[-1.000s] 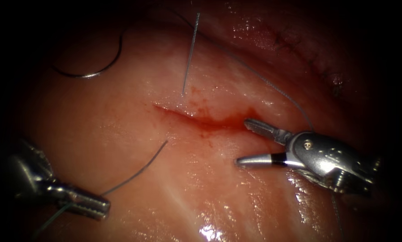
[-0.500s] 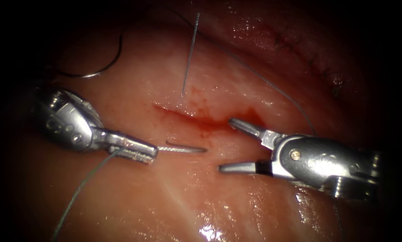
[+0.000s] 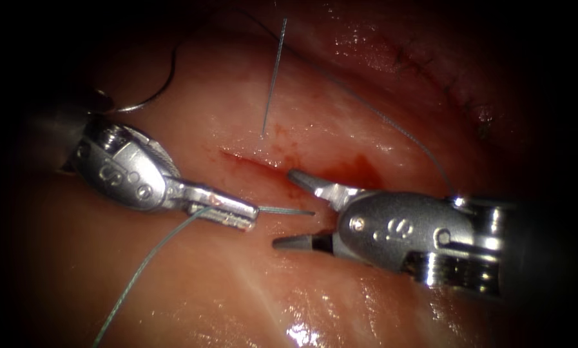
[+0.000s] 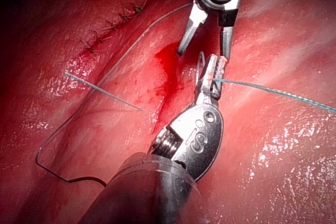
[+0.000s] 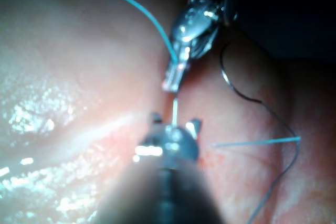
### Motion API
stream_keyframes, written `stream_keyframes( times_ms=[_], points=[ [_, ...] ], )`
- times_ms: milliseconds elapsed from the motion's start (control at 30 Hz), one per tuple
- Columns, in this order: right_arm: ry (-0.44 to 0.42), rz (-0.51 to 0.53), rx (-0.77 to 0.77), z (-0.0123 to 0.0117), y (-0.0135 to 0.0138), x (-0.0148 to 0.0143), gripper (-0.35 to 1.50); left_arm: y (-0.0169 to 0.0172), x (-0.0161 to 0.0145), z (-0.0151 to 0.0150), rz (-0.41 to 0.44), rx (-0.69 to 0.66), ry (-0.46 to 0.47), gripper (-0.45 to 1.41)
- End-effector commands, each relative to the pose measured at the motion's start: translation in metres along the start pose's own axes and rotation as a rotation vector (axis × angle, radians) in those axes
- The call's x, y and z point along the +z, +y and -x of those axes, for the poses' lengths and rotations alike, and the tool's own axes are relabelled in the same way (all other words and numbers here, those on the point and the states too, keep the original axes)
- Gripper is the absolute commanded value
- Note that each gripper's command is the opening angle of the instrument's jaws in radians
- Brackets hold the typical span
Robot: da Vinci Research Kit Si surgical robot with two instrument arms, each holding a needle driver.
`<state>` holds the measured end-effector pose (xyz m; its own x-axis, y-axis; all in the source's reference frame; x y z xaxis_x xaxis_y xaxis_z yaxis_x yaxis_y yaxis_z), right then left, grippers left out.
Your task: Wound Closure
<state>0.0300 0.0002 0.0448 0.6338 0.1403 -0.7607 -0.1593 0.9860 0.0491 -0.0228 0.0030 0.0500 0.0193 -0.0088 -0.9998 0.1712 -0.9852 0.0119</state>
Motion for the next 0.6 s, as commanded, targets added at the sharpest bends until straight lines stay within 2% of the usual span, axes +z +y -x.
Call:
stream_keyframes(
  times_ms=[33,233,400,533,567,600],
  points=[
    [-0.002,-0.002,-0.015,-0.0005,-0.0004,0.0016,0.93,0.0005,0.0005,0.0005,0.001,-0.002,0.001,-0.45],
    [-0.017,-0.005,-0.068,-0.0015,-0.0007,0.0026,0.84,0.0004,0.0006,0.0005,0.002,-0.002,-0.001,-0.45],
    [-0.035,-0.013,-0.121,-0.0015,-0.0012,0.0027,0.54,0.0004,0.0007,0.0005,0.002,-0.003,-0.001,-0.45],
    [-0.057,-0.024,-0.161,-0.0009,-0.0014,0.0030,0.14,0.0005,0.0005,0.0004,0.003,-0.003,-0.001,-0.45],
    [-0.056,-0.024,-0.186,-0.0008,-0.0014,0.0031,-0.35,0.0005,0.0005,0.0004,0.003,-0.003,-0.001,-0.45],
    [-0.058,-0.022,-0.191,-0.0007,-0.0013,0.0031,-0.35,0.0005,0.0006,0.0004,0.003,-0.003,-0.001,-0.45]
  ],
)
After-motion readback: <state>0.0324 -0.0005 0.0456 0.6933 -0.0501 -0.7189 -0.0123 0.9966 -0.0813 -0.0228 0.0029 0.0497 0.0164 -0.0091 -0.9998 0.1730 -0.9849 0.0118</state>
